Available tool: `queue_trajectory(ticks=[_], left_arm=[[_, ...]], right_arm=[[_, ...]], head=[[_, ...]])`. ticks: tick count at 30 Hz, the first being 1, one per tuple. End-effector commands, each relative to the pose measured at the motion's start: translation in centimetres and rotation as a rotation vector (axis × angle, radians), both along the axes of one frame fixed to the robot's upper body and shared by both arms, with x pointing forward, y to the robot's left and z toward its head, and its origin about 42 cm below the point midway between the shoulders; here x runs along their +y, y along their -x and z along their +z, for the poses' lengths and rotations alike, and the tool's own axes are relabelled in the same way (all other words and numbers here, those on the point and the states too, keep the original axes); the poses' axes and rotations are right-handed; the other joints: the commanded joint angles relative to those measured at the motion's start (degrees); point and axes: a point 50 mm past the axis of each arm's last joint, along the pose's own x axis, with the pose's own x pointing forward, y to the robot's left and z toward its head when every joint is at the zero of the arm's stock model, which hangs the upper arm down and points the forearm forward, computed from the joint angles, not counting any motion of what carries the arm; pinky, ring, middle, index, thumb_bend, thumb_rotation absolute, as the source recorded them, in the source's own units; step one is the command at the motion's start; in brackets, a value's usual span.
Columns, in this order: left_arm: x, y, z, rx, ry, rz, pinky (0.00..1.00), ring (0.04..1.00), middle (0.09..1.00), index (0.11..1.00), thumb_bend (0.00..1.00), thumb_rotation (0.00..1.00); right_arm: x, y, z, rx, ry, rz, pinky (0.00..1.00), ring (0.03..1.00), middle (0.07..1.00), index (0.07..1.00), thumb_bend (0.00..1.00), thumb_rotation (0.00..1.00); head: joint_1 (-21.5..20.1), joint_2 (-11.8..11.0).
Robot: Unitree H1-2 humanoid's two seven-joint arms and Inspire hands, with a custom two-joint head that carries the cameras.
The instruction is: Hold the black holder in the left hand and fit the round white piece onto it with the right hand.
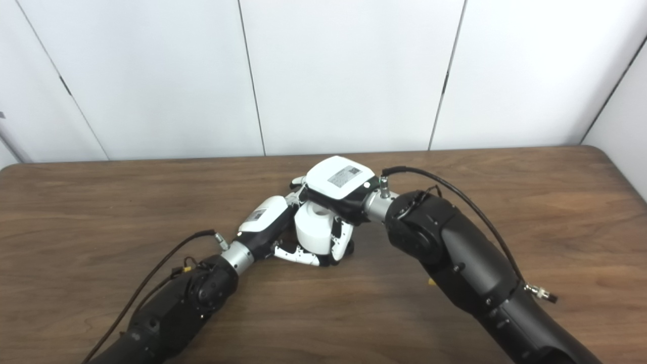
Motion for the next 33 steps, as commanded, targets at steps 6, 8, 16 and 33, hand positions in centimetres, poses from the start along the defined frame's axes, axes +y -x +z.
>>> queue_trajectory(ticks=[6,8,16,33], left_arm=[[-0.6,5.0,-6.8,0.212,-0.134,-0.070,1.00,1.000,0.930,0.481,0.52,0.06],[-0.5,5.0,-6.8,0.213,-0.130,-0.070,1.00,1.000,0.928,0.481,0.52,0.06],[-0.6,5.0,-6.9,0.217,-0.130,-0.070,1.00,1.000,0.926,0.481,0.52,0.06],[-0.6,4.7,-6.7,0.207,-0.124,-0.060,1.00,1.000,0.929,0.481,0.52,0.06]], right_arm=[[0.0,-1.2,4.1,-0.074,-0.018,-0.001,0.79,0.829,0.909,1.000,0.95,0.26],[0.0,-1.2,4.3,-0.075,-0.015,-0.004,0.79,0.828,0.908,1.000,0.94,0.26],[-0.2,-1.3,4.8,-0.079,-0.018,-0.011,0.79,0.826,0.907,1.000,0.94,0.25],[-0.8,-1.2,6.3,0.088,0.223,-0.064,0.79,0.931,0.999,1.000,1.00,0.28]], head=[[-0.20,0.00],[-0.20,0.00],[-0.41,0.24],[-0.52,0.28]])
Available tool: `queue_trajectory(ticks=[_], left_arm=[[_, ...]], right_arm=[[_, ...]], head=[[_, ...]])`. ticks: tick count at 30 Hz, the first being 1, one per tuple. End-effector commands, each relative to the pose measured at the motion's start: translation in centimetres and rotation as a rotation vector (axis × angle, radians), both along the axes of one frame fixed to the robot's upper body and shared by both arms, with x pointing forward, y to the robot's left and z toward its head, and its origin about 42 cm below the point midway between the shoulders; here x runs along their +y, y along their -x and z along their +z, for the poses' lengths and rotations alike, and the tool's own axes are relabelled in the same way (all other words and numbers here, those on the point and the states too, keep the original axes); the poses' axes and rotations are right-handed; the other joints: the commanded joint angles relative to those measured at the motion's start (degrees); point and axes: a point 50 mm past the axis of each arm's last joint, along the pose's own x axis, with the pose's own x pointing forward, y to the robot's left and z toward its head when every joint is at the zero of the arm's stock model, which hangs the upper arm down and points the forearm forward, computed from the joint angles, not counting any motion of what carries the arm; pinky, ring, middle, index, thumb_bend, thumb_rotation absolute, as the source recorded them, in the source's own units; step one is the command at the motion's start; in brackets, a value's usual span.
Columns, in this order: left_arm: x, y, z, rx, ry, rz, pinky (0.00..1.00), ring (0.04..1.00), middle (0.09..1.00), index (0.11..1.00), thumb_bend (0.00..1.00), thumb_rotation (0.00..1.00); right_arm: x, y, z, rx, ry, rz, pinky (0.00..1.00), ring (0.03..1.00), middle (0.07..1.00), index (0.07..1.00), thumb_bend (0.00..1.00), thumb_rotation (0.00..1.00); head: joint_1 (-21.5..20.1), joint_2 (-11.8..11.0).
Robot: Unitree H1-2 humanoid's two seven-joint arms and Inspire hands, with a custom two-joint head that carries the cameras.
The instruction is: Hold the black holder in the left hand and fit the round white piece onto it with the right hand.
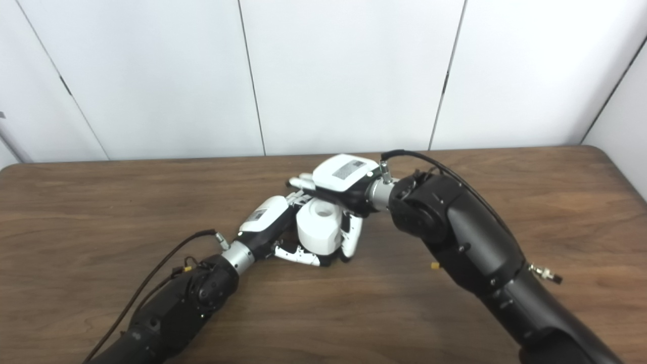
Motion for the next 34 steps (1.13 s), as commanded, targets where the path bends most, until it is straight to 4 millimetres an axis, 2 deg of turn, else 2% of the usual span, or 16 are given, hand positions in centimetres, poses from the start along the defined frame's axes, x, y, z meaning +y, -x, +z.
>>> queue_trajectory(ticks=[1,11,17,23,28,30,31,34], left_arm=[[-0.5,4.7,-6.7,0.202,-0.128,-0.055,1.00,1.000,0.927,0.481,0.52,0.06],[-0.2,4.5,-6.8,0.209,-0.133,-0.055,1.00,1.000,0.929,0.481,0.52,0.06],[-0.2,4.6,-6.9,0.198,-0.132,-0.055,1.00,1.000,0.924,0.481,0.52,0.06],[-0.1,4.5,-7.0,0.196,-0.128,-0.056,1.00,1.000,0.927,0.481,0.52,0.06],[0.0,4.3,-7.1,0.202,-0.131,-0.053,1.00,1.000,0.932,0.481,0.52,0.06],[0.1,4.2,-7.1,0.201,-0.131,-0.055,1.00,1.000,0.934,0.481,0.52,0.06],[0.2,4.2,-7.1,0.201,-0.131,-0.055,1.00,1.000,0.934,0.481,0.52,0.06],[0.5,4.1,-7.2,0.211,-0.127,-0.043,1.00,1.000,0.938,0.481,0.52,0.06]], right_arm=[[-0.3,-0.4,3.9,-0.046,0.047,-0.027,0.79,0.941,1.000,1.000,1.00,0.27],[-2.5,-0.1,4.8,0.007,0.111,-0.078,0.81,0.950,1.000,1.000,1.00,0.24],[-3.5,-0.1,5.7,-0.022,0.066,-0.100,0.83,0.955,1.000,1.000,1.00,0.25],[-5.1,-0.4,6.8,-0.054,0.024,-0.143,0.77,0.940,1.000,1.000,1.00,0.23],[-8.0,-0.4,6.7,-0.106,-0.022,-0.212,0.62,0.862,0.970,1.000,0.96,0.17],[-9.2,-0.3,6.2,-0.147,-0.060,-0.237,0.55,0.798,0.911,0.957,0.93,0.16],[-9.7,-0.2,5.9,-0.167,-0.090,-0.245,0.52,0.750,0.867,0.900,0.90,0.14],[-11.2,0.3,4.4,-0.202,-0.262,-0.300,0.48,0.699,0.787,0.778,0.86,0.13]], head=[[-0.08,0.02],[-0.42,0.03],[-0.58,-0.17],[-0.97,-0.66],[-1.65,-1.27],[-1.79,-1.46],[-1.74,-1.62],[-1.53,-2.09]])
